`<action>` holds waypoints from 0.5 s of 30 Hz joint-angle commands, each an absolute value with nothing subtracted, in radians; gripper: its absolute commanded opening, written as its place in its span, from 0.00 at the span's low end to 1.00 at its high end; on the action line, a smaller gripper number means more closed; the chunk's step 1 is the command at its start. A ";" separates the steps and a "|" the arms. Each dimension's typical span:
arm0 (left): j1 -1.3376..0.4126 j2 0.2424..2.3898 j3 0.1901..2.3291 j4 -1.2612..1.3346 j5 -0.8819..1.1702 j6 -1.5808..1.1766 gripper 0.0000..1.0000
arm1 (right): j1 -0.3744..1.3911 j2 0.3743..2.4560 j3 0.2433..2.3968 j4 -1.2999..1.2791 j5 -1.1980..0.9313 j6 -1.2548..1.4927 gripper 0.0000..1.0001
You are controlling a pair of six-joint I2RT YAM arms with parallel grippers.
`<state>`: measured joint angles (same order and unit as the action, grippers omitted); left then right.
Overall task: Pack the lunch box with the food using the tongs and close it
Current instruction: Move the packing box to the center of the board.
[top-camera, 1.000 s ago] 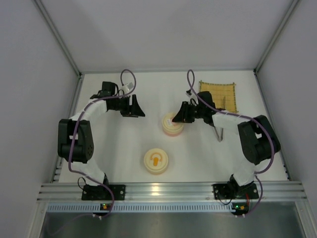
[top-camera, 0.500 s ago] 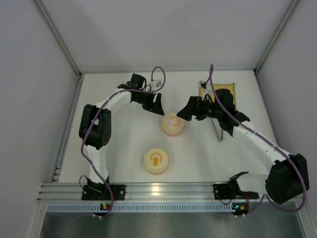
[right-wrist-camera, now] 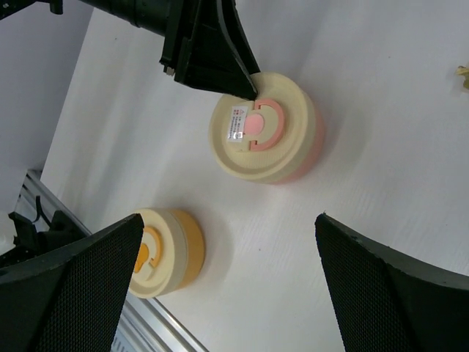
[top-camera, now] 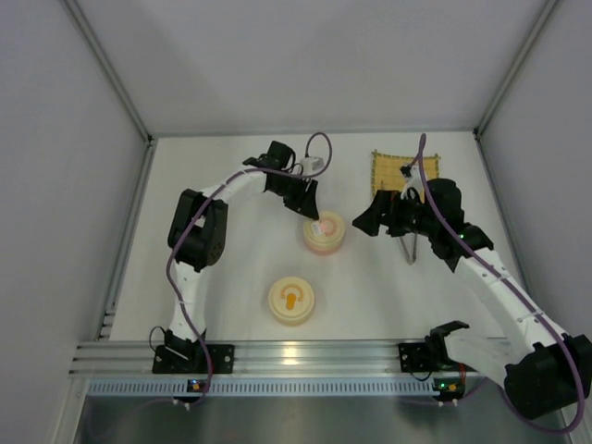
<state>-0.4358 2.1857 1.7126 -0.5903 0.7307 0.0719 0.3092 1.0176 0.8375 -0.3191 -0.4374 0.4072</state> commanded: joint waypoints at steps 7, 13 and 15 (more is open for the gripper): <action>-0.563 2.163 1.600 -0.687 0.733 0.248 0.33 | 0.245 1.019 0.831 -0.351 -0.465 0.377 0.99; -0.635 2.118 1.505 -0.715 0.772 0.272 0.27 | 0.224 1.020 0.827 -0.351 -0.472 0.374 0.99; -0.659 2.095 1.467 -0.735 0.772 0.293 0.26 | 0.212 1.017 0.828 -0.354 -0.474 0.371 0.99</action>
